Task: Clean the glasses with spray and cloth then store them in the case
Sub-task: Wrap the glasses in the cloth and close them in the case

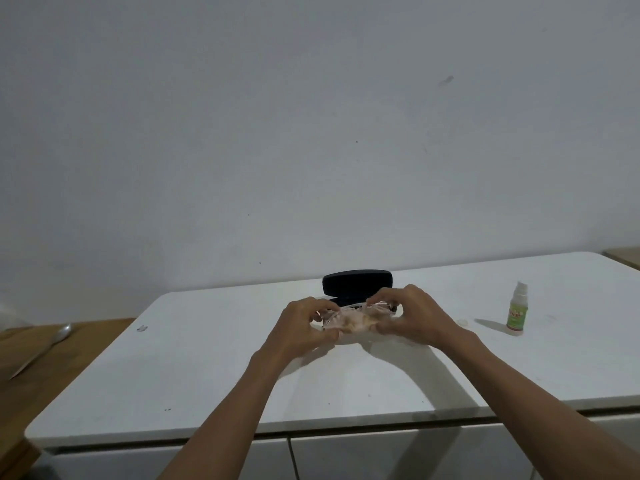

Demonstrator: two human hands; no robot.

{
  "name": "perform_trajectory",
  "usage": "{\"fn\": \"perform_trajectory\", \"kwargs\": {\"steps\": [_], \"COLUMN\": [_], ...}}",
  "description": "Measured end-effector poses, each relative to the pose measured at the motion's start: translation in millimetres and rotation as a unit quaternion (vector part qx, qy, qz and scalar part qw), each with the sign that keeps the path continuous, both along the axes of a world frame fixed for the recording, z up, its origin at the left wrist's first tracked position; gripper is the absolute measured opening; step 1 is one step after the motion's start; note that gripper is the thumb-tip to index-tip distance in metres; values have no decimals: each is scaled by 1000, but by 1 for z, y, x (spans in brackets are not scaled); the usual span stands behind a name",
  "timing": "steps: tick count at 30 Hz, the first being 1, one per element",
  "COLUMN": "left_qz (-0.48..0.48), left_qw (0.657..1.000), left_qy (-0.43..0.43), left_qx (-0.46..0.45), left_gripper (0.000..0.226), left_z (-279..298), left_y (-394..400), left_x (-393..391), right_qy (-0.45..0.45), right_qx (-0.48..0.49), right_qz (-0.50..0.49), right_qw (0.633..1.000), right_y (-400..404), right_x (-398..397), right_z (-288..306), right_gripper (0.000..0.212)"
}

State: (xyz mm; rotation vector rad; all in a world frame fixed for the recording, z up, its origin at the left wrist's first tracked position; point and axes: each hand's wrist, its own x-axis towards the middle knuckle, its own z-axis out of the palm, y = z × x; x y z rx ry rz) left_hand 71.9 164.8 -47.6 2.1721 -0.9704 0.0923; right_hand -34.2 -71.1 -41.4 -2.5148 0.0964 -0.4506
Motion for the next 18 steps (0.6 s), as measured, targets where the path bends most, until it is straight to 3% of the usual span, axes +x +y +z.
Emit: {"fn": "perform_trajectory", "kwargs": {"steps": [4,9,18], "left_qz": [8,12,7], "left_qw": [1000,1000,996], "left_qy": [-2,2,76], "left_qx": [10,7,-36], "left_gripper": [43,44,41], "left_z": [7,4,-5], "left_y": [-15,-35,-42], "left_x": [21,42,55], "right_qy": [-4,2,20], "right_qx": [-4,14,48], "right_qz": [-12,-21,-13], "right_qw": [1000,1000,999], "right_y": [-11,-21,-26], "right_x": [23,45,64], "right_z": [2,-1,-9], "right_gripper": [50,43,40]}}
